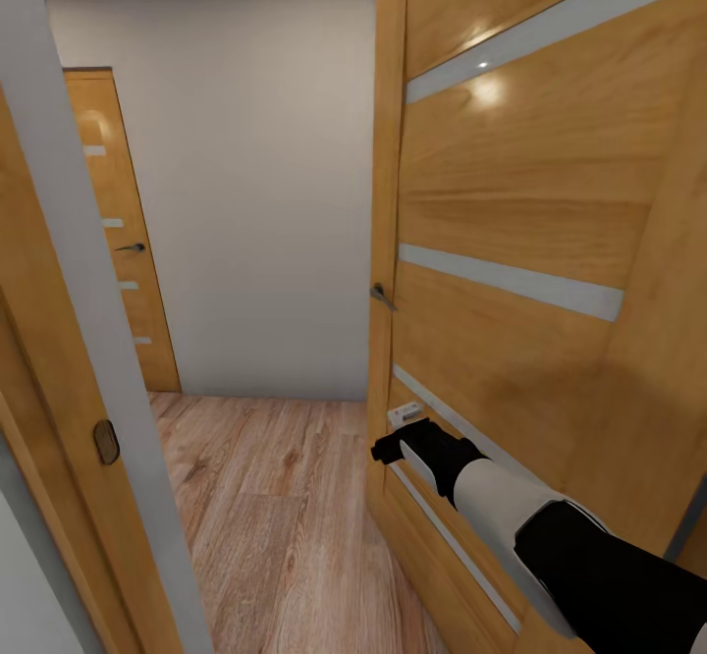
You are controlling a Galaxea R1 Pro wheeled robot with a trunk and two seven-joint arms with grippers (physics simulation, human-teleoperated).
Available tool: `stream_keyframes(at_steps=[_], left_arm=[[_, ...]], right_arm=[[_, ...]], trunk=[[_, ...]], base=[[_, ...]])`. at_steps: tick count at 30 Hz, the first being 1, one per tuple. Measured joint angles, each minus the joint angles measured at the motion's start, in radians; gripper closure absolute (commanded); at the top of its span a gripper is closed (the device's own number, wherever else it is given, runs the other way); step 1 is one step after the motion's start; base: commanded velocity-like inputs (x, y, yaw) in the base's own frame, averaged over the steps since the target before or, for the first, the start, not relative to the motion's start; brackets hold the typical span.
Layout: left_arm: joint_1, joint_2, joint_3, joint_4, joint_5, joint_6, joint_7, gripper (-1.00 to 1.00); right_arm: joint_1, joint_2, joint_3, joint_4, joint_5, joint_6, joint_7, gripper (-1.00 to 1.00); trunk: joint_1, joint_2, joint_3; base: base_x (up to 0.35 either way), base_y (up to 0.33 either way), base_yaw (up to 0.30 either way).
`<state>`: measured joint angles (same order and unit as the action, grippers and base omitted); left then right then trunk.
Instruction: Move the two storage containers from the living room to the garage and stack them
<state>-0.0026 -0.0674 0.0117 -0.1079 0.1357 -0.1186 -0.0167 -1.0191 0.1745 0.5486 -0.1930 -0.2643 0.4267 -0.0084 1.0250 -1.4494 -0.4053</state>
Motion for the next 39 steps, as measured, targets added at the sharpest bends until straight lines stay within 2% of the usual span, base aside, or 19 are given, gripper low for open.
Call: stream_keyframes(at_steps=[16, 26, 33, 36, 39], left_arm=[[0.0, 0.0, 0.0, -0.001, 0.0, 0.0, 0.0, -1.0], [0.0, 0.0, 0.0, -0.001, 0.0, 0.0, 0.0, -1.0], [0.0, 0.0, 0.001, -0.001, 0.0, 0.0, 0.0, -1.0], [0.0, 0.0, 0.001, -0.001, 0.0, 0.0, 0.0, -1.0], [0.0, -0.001, 0.001, -0.001, 0.0, 0.0, 0.0, -1.0]], right_arm=[[0.013, 0.0, 0.002, 0.016, -0.002, -0.003, 0.005, -1.0], [0.182, 0.0, 0.006, 0.017, 0.009, -0.054, -0.001, -1.0], [0.343, 0.0, 0.004, 0.044, 0.026, -0.101, -0.005, -1.0], [0.425, 0.0, 0.001, 0.113, 0.061, -0.166, -0.006, -1.0], [0.475, -0.001, 0.0, 0.193, 0.077, -0.297, -0.006, -1.0]], trunk=[[0.0, 0.0, 0.0], [0.0, 0.0, 0.0], [0.0, 0.0, 0.0], [0.0, 0.0, 0.0], [0.0, 0.0, 0.0]], base=[[0.0, 0.0, 0.0], [0.0, 0.0, 0.0], [0.0, 0.0, 0.0], [0.0, 0.0, 0.0], [0.0, 0.0, 0.0]])
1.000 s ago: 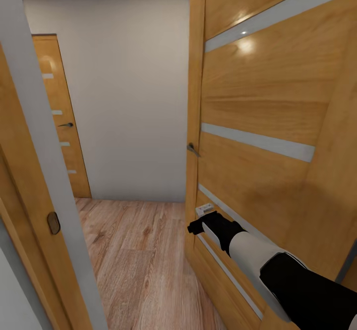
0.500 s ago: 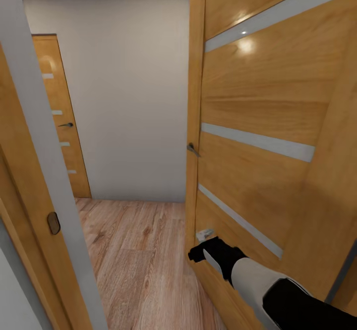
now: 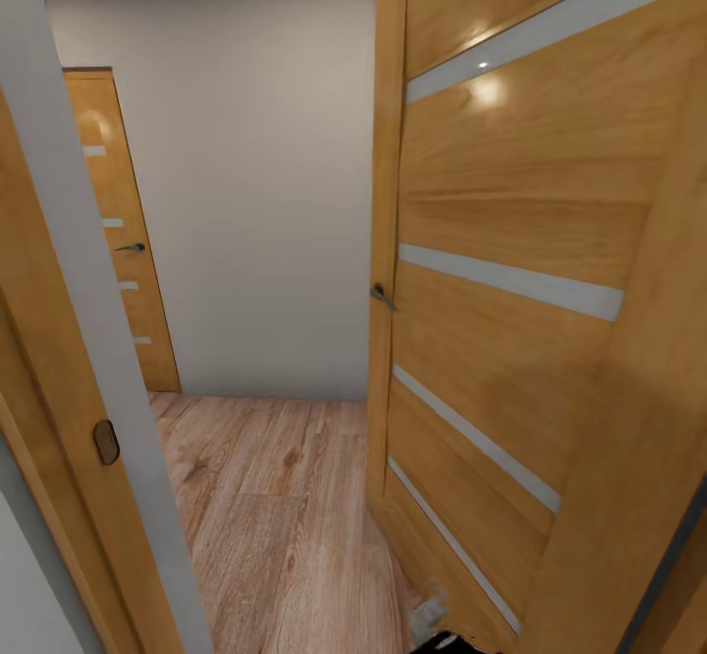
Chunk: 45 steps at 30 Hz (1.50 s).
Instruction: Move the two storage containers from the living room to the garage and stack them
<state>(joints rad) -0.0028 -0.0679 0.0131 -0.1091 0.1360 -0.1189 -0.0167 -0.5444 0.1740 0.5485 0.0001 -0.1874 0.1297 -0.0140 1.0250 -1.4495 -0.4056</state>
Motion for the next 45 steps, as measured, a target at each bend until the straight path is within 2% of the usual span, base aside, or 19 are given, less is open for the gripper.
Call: stream_keyframes(at_steps=[1, 3, 7, 12, 15, 20, 22, 45], left_arm=[[0.0, 0.0, 0.0, 0.0, 0.0, 0.0, 0.0, -1.0], [0.0, -0.001, -0.001, -0.001, 0.0, 0.0, 0.0, -1.0], [0.0, -0.002, -0.001, -0.003, 0.0, 0.0, 0.0, -1.0], [0.0, -0.002, -0.002, -0.003, 0.0, 0.0, 0.0, -1.0], [0.0, -0.002, -0.002, -0.004, 0.0, 0.0, 0.0, -1.0], [0.0, -0.001, 0.0, -0.002, 0.0, 0.0, 0.0, -1.0], [0.0, 0.0, 0.0, -0.002, 0.001, 0.0, 0.0, -1.0], [0.0, -0.001, 0.002, -0.001, 0.002, 0.0, 0.0, -1.0]], right_arm=[[0.015, 0.0, 0.0, 0.006, 0.001, -0.018, 0.0, -1.0], [0.097, -0.004, -0.001, 0.021, 0.0, -0.093, 0.001, -1.0], [0.166, -0.064, -0.003, 0.026, -0.006, -0.177, 0.008, -1.0], [0.197, -0.091, -0.006, 0.027, -0.035, -0.202, 0.012, -1.0], [0.219, -0.105, -0.007, 0.028, -0.076, -0.203, 0.012, -1.0], [0.225, -0.108, -0.007, 0.028, -0.117, -0.195, 0.012, -1.0], [0.226, -0.109, -0.007, 0.028, -0.121, -0.194, 0.012, -1.0], [0.226, -0.109, -0.008, 0.028, -0.129, -0.194, 0.006, -1.0]], trunk=[[0.0, 0.0, 0.0], [0.0, 0.0, 0.0], [0.0, 0.0, 0.0], [0.0, 0.0, 0.0], [0.0, 0.0, 0.0], [0.0, 0.0, 0.0], [0.0, 0.0, 0.0], [0.0, 0.0, 0.008]], base=[[0.0, 0.0, 0.0], [0.0, 0.0, 0.0], [0.0, 0.0, 0.0], [0.0, 0.0, 0.0], [0.0, 0.0, 0.0], [0.0, 0.0, 0.0], [0.0, 0.0, 0.0], [0.0, 0.0, -0.082]])
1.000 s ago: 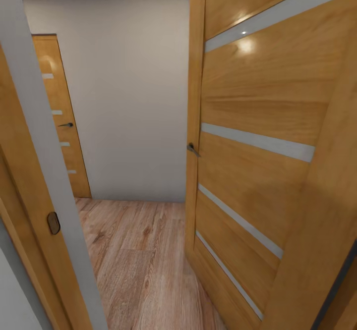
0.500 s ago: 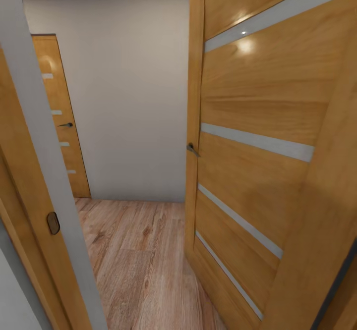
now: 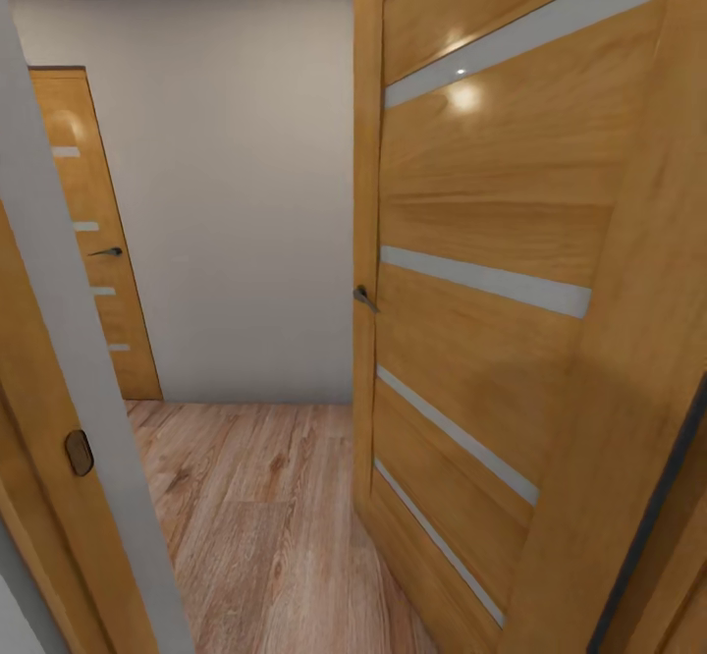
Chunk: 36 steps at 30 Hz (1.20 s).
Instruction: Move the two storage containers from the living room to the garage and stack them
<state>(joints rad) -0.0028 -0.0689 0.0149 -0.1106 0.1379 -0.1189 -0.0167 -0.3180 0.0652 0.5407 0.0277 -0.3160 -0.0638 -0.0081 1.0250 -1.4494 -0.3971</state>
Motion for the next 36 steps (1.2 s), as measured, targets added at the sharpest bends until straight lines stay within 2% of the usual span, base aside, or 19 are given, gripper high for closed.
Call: stream_keyframes(at_steps=[6, 16, 30, 36], left_arm=[[0.0, 0.001, 0.0, 0.0, 0.0, 0.0, 0.0, -1.0], [0.0, 0.002, 0.0, 0.001, 0.0, 0.0, 0.0, -1.0], [0.0, 0.001, 0.0, 0.001, 0.0, 0.001, 0.0, -1.0], [0.0, 0.001, -0.001, 0.002, 0.0, 0.0, -0.001, -1.0]], right_arm=[[0.0, 0.0, 0.0, 0.0, 0.0, 0.0, -0.001, -1.0], [0.0, -0.001, 0.0, 0.0, 0.0, 0.0, -0.003, -1.0], [0.0, -0.001, 0.0, 0.0, 0.0, 0.0, -0.003, -1.0], [0.0, -0.001, 0.0, 0.0, 0.001, 0.0, -0.003, -1.0]], trunk=[[0.0, 0.0, 0.0], [0.0, 0.0, 0.0], [0.0, 0.0, 0.0], [-0.001, 0.0, 0.0]], base=[[0.05, 0.0, -0.003], [0.252, 0.0, 0.0], [0.041, 0.0, 0.0], [0.255, 0.0, 0.0]])
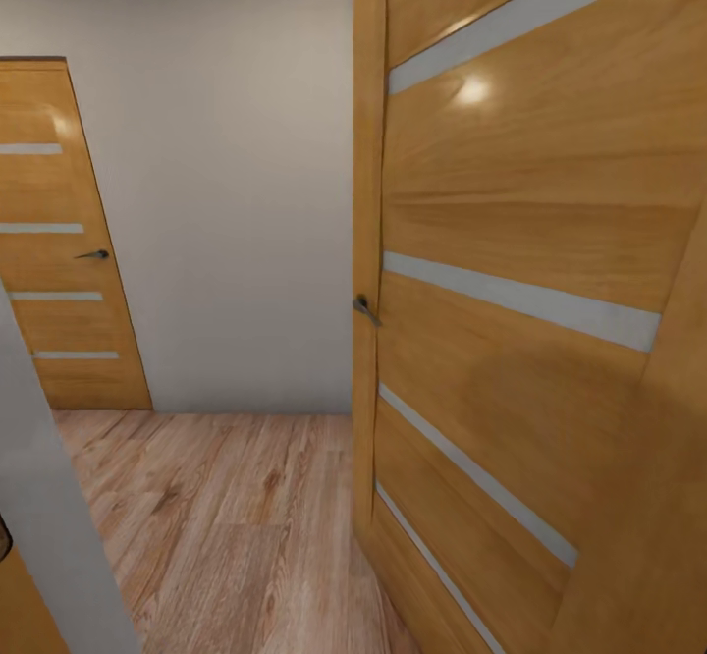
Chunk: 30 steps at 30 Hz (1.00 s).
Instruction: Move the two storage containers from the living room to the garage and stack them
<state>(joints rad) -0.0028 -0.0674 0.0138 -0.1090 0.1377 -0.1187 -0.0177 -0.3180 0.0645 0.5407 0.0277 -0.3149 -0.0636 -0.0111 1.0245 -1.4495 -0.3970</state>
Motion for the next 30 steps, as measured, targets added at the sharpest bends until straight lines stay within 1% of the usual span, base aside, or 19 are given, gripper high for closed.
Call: stream_keyframes(at_steps=[10, 20, 30], left_arm=[[0.0, 0.0, -0.001, 0.0, 0.0, 0.0, 0.0, -1.0], [0.0, 0.0, 0.001, 0.0, 0.0, 0.0, 0.001, -1.0], [0.0, -0.001, 0.001, 0.0, 0.0, 0.0, 0.001, -1.0]], right_arm=[[0.0, 0.0, 0.0, 0.0, 0.0, 0.0, 0.0, -1.0], [0.0, -0.001, 0.001, 0.0, 0.002, -0.008, 0.003, -1.0], [0.0, -0.001, 0.001, 0.0, 0.002, -0.004, 0.002, -1.0]], trunk=[[0.0, 0.0, 0.0], [0.001, 0.0, -0.009], [0.001, 0.0, -0.01]], base=[[0.279, 0.0, 0.0], [0.027, 0.0, 0.0], [0.001, 0.0, 0.0]])
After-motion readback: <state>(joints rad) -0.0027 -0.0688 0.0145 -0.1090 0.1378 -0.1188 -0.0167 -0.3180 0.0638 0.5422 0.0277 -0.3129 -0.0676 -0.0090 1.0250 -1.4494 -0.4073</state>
